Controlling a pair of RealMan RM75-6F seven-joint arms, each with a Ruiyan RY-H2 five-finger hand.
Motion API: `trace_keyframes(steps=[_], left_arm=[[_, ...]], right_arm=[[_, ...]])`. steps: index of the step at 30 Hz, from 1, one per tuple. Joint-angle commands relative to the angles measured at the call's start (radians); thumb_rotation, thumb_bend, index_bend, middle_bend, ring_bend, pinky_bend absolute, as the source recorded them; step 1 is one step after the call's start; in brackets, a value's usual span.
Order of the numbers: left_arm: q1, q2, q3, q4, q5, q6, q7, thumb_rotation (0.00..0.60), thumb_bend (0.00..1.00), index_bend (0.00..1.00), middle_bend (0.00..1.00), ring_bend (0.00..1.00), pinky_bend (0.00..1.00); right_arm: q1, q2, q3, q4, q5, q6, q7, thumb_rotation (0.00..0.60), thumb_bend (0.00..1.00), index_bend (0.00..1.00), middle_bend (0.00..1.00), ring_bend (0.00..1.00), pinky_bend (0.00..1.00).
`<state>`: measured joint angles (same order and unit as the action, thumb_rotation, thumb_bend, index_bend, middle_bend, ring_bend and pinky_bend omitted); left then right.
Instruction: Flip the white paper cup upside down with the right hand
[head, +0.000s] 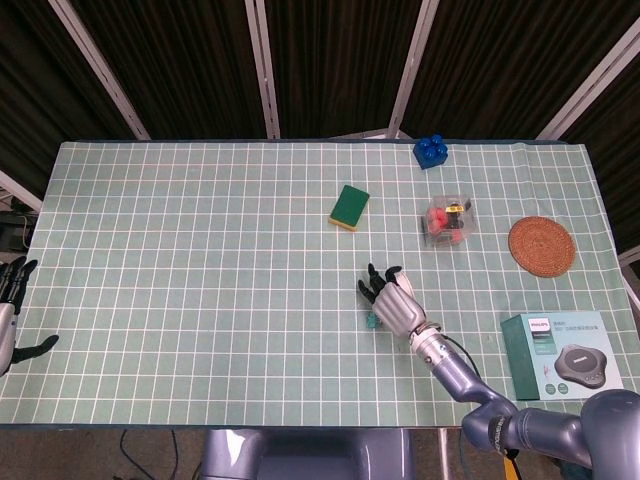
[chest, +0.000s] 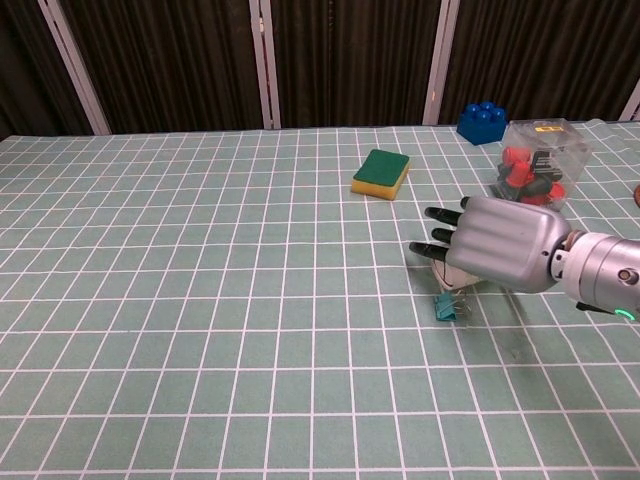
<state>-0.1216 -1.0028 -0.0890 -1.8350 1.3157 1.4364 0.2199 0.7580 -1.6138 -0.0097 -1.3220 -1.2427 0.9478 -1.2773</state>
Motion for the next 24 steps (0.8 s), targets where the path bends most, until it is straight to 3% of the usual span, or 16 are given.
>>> trace_keyframes(steps=[1,4,9,14,19,24], left_arm=[[0.000,0.000,0.000,0.000,0.000,0.000,0.000,0.600,0.00,0.00,0.00,0.00,0.00],[0.000,0.001,0.000,-0.001,0.000,0.000,-0.001,0.600,0.00,0.00,0.00,0.00,0.00],[0.000,0.002,0.001,-0.002,0.001,0.000,-0.003,0.600,0.00,0.00,0.00,0.00,0.00],[0.000,0.004,0.001,-0.004,0.001,-0.001,-0.008,0.600,0.00,0.00,0.00,0.00,0.00],[0.000,0.010,0.004,-0.009,0.011,-0.003,-0.018,0.600,0.00,0.00,0.00,0.00,0.00],[0.002,0.018,0.011,-0.019,0.024,-0.006,-0.035,0.600,0.00,0.00,0.00,0.00,0.00]], right_arm=[[0.003,-0.007,-0.011,0.018,-0.040,0.008,0.039,0.600,0.32,0.13,0.34,0.17,0.53],[0.007,-0.015,-0.026,0.049,-0.119,0.027,0.135,0.600,0.38,0.20,0.43,0.26,0.60],[0.010,-0.018,-0.034,0.095,-0.209,0.064,0.260,0.600,0.39,0.21,0.43,0.26,0.61],[0.007,0.008,-0.007,0.061,-0.254,0.126,0.397,0.600,0.38,0.21,0.43,0.26,0.61],[-0.023,0.071,0.056,-0.083,-0.223,0.173,0.729,0.600,0.37,0.21,0.43,0.26,0.60],[-0.058,0.113,0.100,-0.210,-0.140,0.146,1.038,0.600,0.37,0.21,0.43,0.24,0.55]])
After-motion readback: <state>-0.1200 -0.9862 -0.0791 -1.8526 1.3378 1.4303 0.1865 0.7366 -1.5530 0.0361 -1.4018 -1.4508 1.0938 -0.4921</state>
